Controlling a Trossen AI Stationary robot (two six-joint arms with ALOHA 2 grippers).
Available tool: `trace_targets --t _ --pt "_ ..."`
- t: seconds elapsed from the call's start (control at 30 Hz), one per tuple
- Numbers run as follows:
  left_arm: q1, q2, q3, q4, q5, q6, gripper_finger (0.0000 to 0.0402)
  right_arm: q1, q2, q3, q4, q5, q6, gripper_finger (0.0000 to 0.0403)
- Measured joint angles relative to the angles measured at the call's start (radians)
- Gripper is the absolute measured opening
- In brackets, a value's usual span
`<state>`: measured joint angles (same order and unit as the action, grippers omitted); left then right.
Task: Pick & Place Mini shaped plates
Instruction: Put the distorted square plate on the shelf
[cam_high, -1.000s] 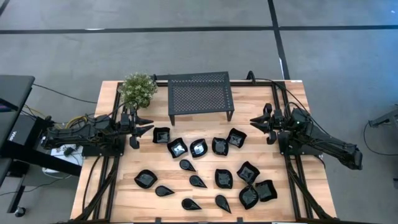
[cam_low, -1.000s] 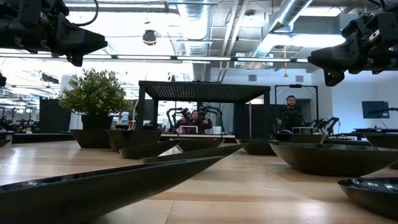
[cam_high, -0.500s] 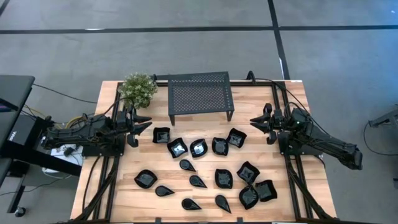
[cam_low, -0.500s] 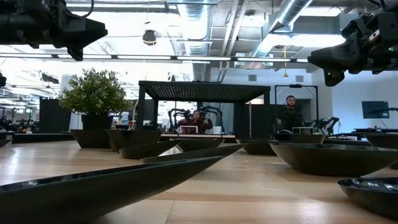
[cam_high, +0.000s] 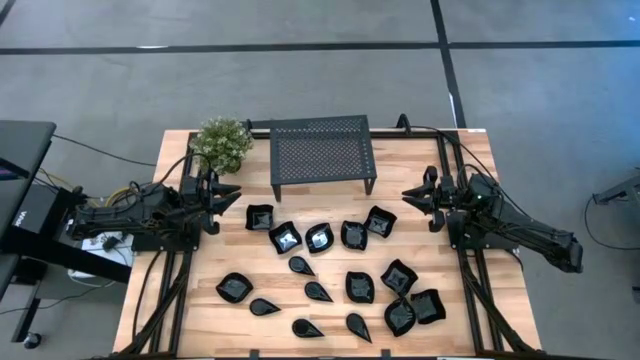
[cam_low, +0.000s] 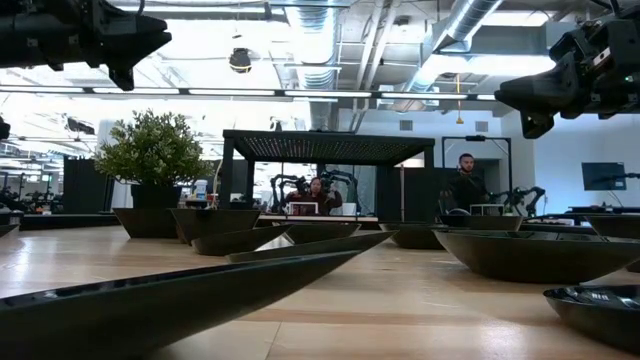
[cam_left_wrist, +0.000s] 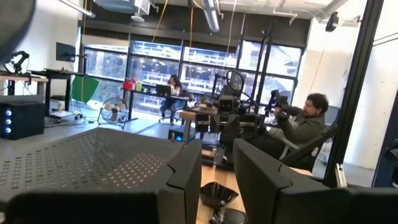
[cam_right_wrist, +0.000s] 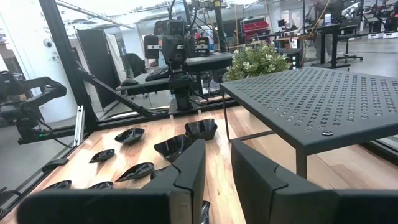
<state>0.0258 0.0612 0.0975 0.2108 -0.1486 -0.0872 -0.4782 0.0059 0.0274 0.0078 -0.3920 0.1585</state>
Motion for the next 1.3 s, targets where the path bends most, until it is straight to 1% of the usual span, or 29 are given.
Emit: trace_targets --t 0.13,0.27,0.33,0.5,0.73,0.87,0.93,1.1,1.17,1.3 --pt "0.000 0.005 0.000 0.006 0.007 -0.001 0.0094 0.000 0.000 0.000 0.000 0.000 0.000 0.0073" --pt "0.000 0.048 0.000 0.055 0.086 -0.001 0.0094 -0.002 0.000 -0.002 0.019 0.005 -0.003 0.0073" --pt "0.000 0.086 0.000 0.096 0.109 -0.001 0.0094 -0.001 0.000 -0.002 0.043 0.005 -0.002 0.0073" --pt "0.000 0.213 0.000 0.210 0.115 0.000 0.0094 -0.002 0.000 -0.002 0.052 0.026 -0.002 0.0073" --pt "0.000 0.417 0.000 0.437 0.116 0.000 0.0094 0.000 0.000 -0.002 0.087 0.026 0.000 0.0073" --pt "0.000 0.537 0.003 0.478 0.140 -0.027 0.0094 0.000 0.000 -0.001 0.086 0.027 0.000 0.0073" --pt "-0.001 0.600 0.023 0.476 0.143 -0.028 0.0094 -0.001 0.000 -0.001 0.089 0.039 0.000 0.0073" --pt "-0.008 0.751 0.128 0.479 0.145 -0.029 0.0094 0.000 0.000 -0.001 0.168 0.177 0.028 0.0073" --pt "-0.025 0.813 0.173 0.471 0.153 -0.026 0.0094 0.009 0.000 -0.001 0.214 0.178 0.049 0.0073" --pt "-0.068 0.939 0.281 0.374 0.153 -0.024 0.0094 0.071 0.014 0.000 0.343 0.126 0.052 0.0073"
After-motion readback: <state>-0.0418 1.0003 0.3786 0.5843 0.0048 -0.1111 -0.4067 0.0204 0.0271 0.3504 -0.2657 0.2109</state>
